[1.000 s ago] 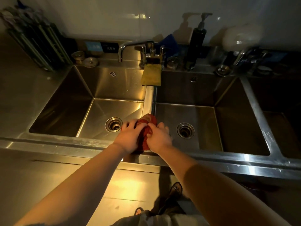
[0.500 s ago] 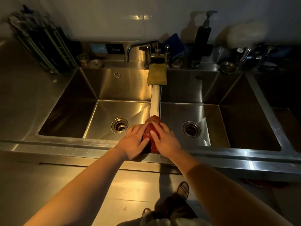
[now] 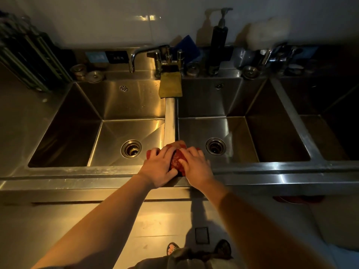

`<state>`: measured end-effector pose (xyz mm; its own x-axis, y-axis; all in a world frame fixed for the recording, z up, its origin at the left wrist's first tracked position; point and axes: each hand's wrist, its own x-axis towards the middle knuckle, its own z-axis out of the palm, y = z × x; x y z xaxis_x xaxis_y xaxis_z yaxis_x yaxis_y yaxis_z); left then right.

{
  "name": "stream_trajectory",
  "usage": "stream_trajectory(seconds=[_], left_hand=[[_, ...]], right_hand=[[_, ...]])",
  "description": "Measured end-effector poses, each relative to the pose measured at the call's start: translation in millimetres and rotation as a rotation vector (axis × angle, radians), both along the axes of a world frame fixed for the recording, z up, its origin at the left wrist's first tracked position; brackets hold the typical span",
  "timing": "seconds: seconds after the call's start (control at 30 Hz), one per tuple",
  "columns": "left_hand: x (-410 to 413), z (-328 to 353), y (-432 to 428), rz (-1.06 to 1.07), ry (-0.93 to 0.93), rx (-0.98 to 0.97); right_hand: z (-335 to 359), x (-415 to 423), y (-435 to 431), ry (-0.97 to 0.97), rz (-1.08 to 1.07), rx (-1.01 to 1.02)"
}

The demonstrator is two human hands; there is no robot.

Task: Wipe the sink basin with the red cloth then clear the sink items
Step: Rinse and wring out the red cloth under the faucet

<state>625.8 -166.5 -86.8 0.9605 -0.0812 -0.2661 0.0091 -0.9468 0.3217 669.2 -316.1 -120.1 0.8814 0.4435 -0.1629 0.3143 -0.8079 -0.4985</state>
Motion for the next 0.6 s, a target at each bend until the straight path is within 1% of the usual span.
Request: stream_trajectory(seconds=[0.1, 0.2, 0.3, 0.43, 0.5, 0.53, 0.6], left_hand=[[-0.4, 1.9, -15.6, -0.023, -0.037, 0.073], [1.7, 3.9, -33.6, -0.042, -0.035, 0.115], [5.0, 4.2, -54.3, -0.063, -0.032, 0.110], [19.3, 6.7, -85.2, -0.136, -0.131, 0.043], [27.7, 6.3, -105.5, -0.153, -0.153, 0.051], [30.7, 4.8, -117.4, -0.138, -0.148, 0.072], [35.8, 1.0, -143.8, -0.078, -0.081, 0.072]], right_hand=[[1.3, -0.2, -16.4, -0.007, 0.002, 0.013], [1.2, 2.2, -33.1, -0.014, -0.006, 0.010], [0.9, 6.7, -55.5, -0.040, -0.008, -0.009], [1.1, 17.4, -102.6, -0.052, -0.032, -0.049], [0.8, 23.2, -128.8, -0.040, -0.048, -0.058], [0.4, 25.1, -142.2, -0.045, -0.053, -0.064], [-0.3, 28.3, -169.4, -0.082, -0.055, -0.096]])
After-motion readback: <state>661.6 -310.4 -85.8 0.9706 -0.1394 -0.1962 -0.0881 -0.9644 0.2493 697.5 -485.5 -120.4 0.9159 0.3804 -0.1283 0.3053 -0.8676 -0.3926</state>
